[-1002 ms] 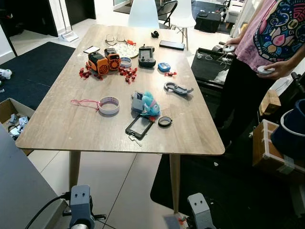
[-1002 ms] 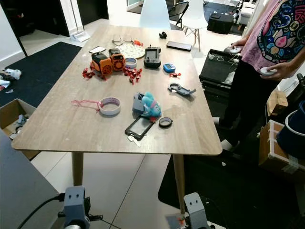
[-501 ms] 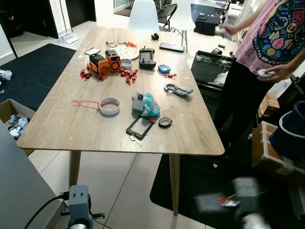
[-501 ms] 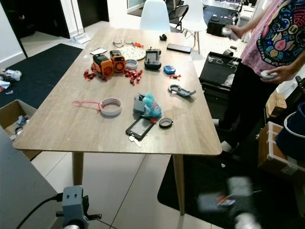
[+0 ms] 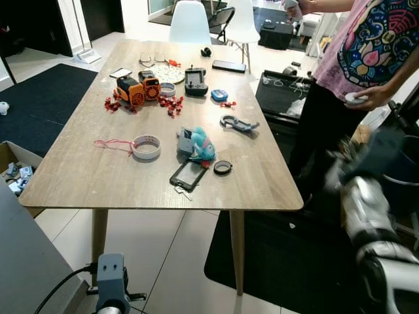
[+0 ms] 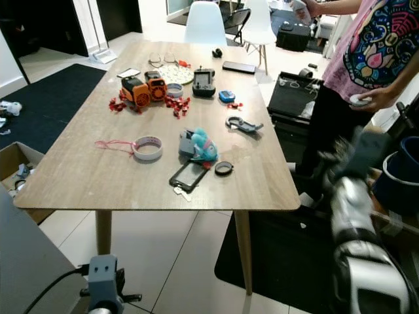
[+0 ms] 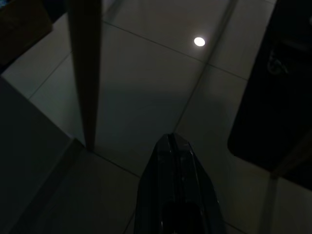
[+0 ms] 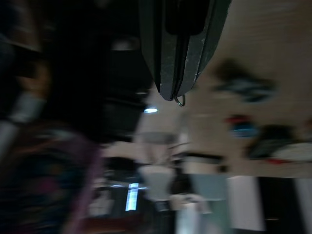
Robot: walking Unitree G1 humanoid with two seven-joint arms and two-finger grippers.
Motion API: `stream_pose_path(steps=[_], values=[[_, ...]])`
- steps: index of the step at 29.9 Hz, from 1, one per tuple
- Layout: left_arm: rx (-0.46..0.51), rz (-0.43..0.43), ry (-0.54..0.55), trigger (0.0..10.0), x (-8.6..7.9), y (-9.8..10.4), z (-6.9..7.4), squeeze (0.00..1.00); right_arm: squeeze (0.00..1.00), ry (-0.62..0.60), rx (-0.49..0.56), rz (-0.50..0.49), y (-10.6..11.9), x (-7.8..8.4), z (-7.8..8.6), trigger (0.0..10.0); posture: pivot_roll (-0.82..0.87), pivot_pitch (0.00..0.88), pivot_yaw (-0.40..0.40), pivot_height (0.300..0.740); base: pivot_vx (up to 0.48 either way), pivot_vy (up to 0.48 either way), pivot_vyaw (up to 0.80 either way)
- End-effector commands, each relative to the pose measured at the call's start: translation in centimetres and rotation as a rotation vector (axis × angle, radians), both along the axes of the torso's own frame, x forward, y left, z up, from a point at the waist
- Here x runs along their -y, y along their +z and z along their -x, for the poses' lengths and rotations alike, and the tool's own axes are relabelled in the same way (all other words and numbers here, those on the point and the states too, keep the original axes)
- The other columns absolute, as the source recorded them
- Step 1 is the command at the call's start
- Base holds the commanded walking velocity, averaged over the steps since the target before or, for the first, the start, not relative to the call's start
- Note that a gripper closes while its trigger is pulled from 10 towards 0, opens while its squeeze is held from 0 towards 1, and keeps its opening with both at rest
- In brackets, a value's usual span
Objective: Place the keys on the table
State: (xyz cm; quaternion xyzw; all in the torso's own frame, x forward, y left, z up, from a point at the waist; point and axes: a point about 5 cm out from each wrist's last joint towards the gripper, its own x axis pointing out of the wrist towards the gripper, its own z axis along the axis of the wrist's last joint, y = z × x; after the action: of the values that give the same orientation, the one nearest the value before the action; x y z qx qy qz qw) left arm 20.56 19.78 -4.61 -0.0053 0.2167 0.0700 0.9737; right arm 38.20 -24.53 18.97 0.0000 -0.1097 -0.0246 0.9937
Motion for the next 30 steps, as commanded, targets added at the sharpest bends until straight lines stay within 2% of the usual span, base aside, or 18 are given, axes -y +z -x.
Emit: stream_pose_path(steps=[1,4,5,6,7,9,10,21,30], values=[[-0.022,0.008,0.008,10.0,-0.1,-0.3,0.5,0.00,0.00,0.090,-0.048,0.019,-0.7,-1.3,-0.2,10.0,0.04,0.049,-0.068,0.740,0.000,0.000,0.00],[-0.022,0.016,0.011,10.0,-0.1,-0.4,0.6,0.00,0.00,0.333,-0.074,0.086,-0.6,-6.3,-1.0,10.0,0.05,0.052,-0.070,0.740,0.000,0.000,0.00],[-0.022,0.016,0.011,10.0,-0.1,-0.4,0.6,0.00,0.00,0.333,-0.074,0.086,-0.6,-6.3,-1.0,10.0,0.05,0.052,-0.070,0.740,0.000,0.000,0.00],[-0.023,0.018,0.010,10.0,-0.1,-0.4,0.6,0.00,0.00,0.401,-0.088,0.117,-0.8,-7.7,-1.0,10.0,0.05,0.052,-0.070,0.740,0.000,0.000,0.00],[-0.023,0.018,0.010,10.0,-0.1,-0.4,0.6,0.00,0.00,0.401,-0.088,0.117,-0.8,-7.7,-1.0,10.0,0.05,0.052,-0.070,0.740,0.000,0.000,0.00],[-0.026,0.019,0.009,10.0,-0.2,-0.5,0.7,0.00,0.00,0.535,-0.123,0.172,-1.8,-10.4,-0.6,10.0,0.05,0.053,-0.071,0.740,0.000,0.000,0.00],[-0.027,0.020,0.009,10.0,-0.2,-0.5,0.7,0.00,0.00,0.568,-0.134,0.188,-2.1,-11.1,-0.5,10.0,0.05,0.053,-0.071,0.740,0.000,0.000,0.00],[-0.031,0.024,0.005,10.0,-0.2,-0.6,0.9,0.00,0.00,0.690,-0.177,0.226,-3.6,-13.8,0.5,10.0,0.05,0.060,-0.069,0.740,0.000,0.000,0.00],[-0.031,0.038,-0.002,10.0,0.0,-0.7,0.9,0.00,0.00,0.818,-0.207,0.268,-4.8,-14.9,1.9,10.0,0.04,0.060,-0.072,0.740,0.000,0.000,0.00]])
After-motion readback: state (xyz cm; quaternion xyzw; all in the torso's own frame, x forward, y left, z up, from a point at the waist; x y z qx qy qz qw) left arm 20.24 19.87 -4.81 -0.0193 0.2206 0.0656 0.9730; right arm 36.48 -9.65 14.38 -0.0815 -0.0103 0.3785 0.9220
